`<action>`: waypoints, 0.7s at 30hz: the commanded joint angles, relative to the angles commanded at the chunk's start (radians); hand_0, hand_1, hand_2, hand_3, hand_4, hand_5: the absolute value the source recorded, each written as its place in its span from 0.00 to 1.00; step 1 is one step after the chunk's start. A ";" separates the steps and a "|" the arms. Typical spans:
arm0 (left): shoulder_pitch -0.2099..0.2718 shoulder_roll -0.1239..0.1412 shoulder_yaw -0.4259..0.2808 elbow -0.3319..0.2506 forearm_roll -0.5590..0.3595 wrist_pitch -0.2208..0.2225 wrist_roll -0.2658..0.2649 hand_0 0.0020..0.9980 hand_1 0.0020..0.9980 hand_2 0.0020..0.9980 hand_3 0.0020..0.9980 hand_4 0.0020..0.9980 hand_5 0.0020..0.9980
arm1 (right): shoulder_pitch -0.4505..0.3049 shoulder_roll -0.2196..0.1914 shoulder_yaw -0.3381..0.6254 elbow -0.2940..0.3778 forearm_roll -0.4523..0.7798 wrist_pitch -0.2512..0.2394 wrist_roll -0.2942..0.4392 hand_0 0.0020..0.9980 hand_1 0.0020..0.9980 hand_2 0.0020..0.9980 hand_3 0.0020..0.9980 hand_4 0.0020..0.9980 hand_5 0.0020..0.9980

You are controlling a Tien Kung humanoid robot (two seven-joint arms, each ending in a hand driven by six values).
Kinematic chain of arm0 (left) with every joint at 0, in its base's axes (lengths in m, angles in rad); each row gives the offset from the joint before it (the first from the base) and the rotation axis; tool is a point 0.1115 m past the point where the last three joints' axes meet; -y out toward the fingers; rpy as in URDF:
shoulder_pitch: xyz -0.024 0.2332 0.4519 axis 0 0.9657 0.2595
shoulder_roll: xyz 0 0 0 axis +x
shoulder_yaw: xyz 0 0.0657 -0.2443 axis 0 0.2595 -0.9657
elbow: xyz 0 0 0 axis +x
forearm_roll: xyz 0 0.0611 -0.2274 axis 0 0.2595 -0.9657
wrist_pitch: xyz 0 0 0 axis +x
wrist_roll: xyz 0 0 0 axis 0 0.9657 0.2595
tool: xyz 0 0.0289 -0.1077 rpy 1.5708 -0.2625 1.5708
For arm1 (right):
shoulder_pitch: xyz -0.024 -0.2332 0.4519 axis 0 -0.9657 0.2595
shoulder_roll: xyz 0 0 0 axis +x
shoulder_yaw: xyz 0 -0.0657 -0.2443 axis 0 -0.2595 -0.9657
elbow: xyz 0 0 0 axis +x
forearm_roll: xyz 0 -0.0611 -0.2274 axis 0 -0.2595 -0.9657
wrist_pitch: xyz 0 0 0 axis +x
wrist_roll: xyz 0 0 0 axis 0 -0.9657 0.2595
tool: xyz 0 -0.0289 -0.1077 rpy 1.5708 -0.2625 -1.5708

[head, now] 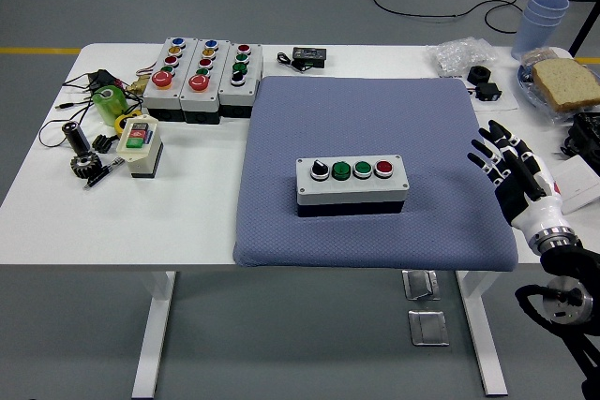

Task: Pick up the button,place it on the desk,press the button,press the button

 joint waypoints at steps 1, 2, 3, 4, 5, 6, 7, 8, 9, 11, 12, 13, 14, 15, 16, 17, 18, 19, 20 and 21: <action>-0.001 0.000 0.000 0.000 0.000 0.000 0.000 0.65 0.63 0.63 0.55 0.32 0.86 | 0.001 0.000 0.001 0.000 0.001 0.000 0.000 0.80 0.73 0.76 0.74 0.76 0.36; -0.002 0.000 -0.002 0.000 0.002 0.000 0.000 0.65 0.63 0.63 0.55 0.32 0.86 | 0.002 0.001 0.002 -0.001 0.001 0.000 0.001 0.80 0.73 0.76 0.74 0.76 0.36; -0.002 0.000 -0.003 0.000 0.002 0.000 0.000 0.65 0.64 0.63 0.56 0.32 0.86 | 0.003 0.001 0.002 -0.001 0.001 0.001 0.001 0.80 0.73 0.76 0.74 0.75 0.35; -0.003 0.000 -0.004 0.000 0.003 0.000 0.000 0.65 0.64 0.63 0.56 0.32 0.86 | 0.004 0.001 0.003 -0.002 0.001 0.001 0.001 0.80 0.73 0.76 0.74 0.75 0.35; -0.005 0.000 -0.003 0.000 0.003 0.000 0.000 0.65 0.64 0.63 0.56 0.32 0.86 | 0.005 0.002 0.004 -0.002 0.001 0.001 0.000 0.80 0.73 0.76 0.74 0.75 0.35; -0.005 0.001 -0.002 0.000 0.002 0.000 -0.001 0.65 0.64 0.63 0.56 0.32 0.86 | 0.005 0.002 0.005 -0.003 0.001 0.002 0.000 0.80 0.73 0.76 0.74 0.75 0.35; -0.006 0.001 -0.002 0.000 0.002 0.001 -0.001 0.65 0.64 0.63 0.56 0.32 0.86 | 0.005 0.002 0.005 -0.003 0.001 0.003 -0.001 0.80 0.73 0.76 0.74 0.75 0.35; -0.006 0.001 -0.003 0.000 0.001 0.001 0.000 0.65 0.64 0.63 0.56 0.32 0.86 | 0.006 0.002 0.007 -0.005 0.001 0.008 -0.008 0.80 0.73 0.76 0.74 0.75 0.35; -0.007 0.001 -0.003 0.000 0.001 0.001 0.000 0.65 0.63 0.63 0.55 0.33 0.86 | 0.006 0.002 0.007 -0.006 0.001 0.010 -0.011 0.79 0.72 0.75 0.73 0.74 0.34; -0.007 0.000 -0.001 0.000 0.000 0.002 0.000 0.65 0.63 0.63 0.55 0.33 0.86 | 0.006 0.002 0.007 -0.007 0.005 0.018 -0.017 0.79 0.72 0.75 0.73 0.74 0.34; -0.007 0.000 -0.002 0.000 0.001 0.002 -0.001 0.65 0.63 0.63 0.55 0.33 0.86 | 0.005 0.003 0.008 -0.008 0.005 0.020 -0.018 0.79 0.72 0.75 0.73 0.74 0.34; -0.007 0.000 -0.001 0.000 0.001 0.002 -0.001 0.65 0.63 0.63 0.55 0.33 0.86 | 0.005 0.003 0.008 -0.008 0.005 0.020 -0.019 0.79 0.72 0.75 0.73 0.74 0.34; -0.007 0.000 -0.001 0.000 0.001 0.002 -0.001 0.65 0.63 0.63 0.55 0.33 0.86 | 0.005 0.003 0.008 -0.008 0.005 0.020 -0.019 0.79 0.72 0.75 0.73 0.74 0.34; -0.008 0.000 0.000 0.000 0.001 0.002 -0.001 0.65 0.64 0.63 0.56 0.32 0.86 | 0.005 0.003 0.008 -0.009 0.006 0.021 -0.020 0.77 0.71 0.75 0.72 0.74 0.34; -0.008 0.000 0.000 0.000 0.002 0.002 -0.001 0.65 0.64 0.63 0.56 0.32 0.86 | 0.005 0.003 0.008 -0.009 0.007 0.021 -0.020 0.77 0.71 0.75 0.72 0.74 0.34; -0.008 0.000 -0.001 0.000 0.003 0.002 -0.001 0.65 0.64 0.63 0.56 0.32 0.86 | 0.005 0.003 0.007 -0.009 0.007 0.021 -0.021 0.77 0.71 0.75 0.72 0.74 0.34; -0.008 0.000 -0.001 0.000 0.003 0.002 -0.001 0.65 0.64 0.63 0.56 0.32 0.86 | 0.005 0.003 0.007 -0.009 0.006 0.021 -0.021 0.77 0.71 0.75 0.72 0.74 0.34; -0.008 0.000 -0.001 0.000 0.002 0.002 -0.001 0.65 0.64 0.63 0.56 0.32 0.86 | 0.004 0.003 0.008 -0.010 0.005 0.026 -0.026 0.77 0.71 0.75 0.72 0.74 0.34; -0.008 0.000 0.000 0.000 0.001 0.002 -0.001 0.65 0.64 0.63 0.56 0.32 0.86 | 0.003 0.003 0.009 -0.011 0.005 0.031 -0.030 0.77 0.71 0.75 0.72 0.74 0.34; -0.008 0.000 0.001 0.000 0.000 0.002 -0.001 0.65 0.64 0.63 0.55 0.33 0.86 | 0.003 0.003 0.009 -0.011 0.005 0.032 -0.032 0.73 0.68 0.71 0.67 0.74 0.34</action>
